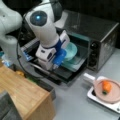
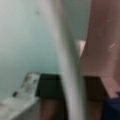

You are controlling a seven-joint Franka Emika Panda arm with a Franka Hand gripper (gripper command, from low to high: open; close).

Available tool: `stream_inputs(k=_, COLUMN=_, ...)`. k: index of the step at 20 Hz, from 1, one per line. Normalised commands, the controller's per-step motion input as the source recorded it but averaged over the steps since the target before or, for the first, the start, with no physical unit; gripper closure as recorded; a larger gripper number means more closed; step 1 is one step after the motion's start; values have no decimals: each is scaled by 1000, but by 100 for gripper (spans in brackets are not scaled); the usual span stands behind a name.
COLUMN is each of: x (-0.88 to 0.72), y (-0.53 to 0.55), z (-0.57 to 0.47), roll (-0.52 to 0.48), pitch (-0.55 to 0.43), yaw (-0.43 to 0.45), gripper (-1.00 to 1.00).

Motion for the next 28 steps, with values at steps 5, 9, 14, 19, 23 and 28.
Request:
stream_inputs(k=5, x=-517, y=162, z=-180, roll=53, pitch=-318, yaw=-253, gripper=100)
stream_inputs(k=9, x=-457, y=242, z=-181, roll=52, pitch=-320, yaw=-241, gripper=100)
stream_inputs(k=14, x=-363, y=263, z=-172, roll=24, pitch=-312, yaw=-203, gripper=100)
stream_inputs(k=19, x=-261, y=262, z=-127, roll=17, pitch=-273, yaw=-197, gripper=100)
stream_inputs(k=23, x=-234, y=219, z=-103, roll=21, pitch=-241, yaw=-212, gripper=100)
stream_inputs(k=28, x=-220, y=170, z=-95, roll=23, pitch=-222, yaw=-206, gripper=100)
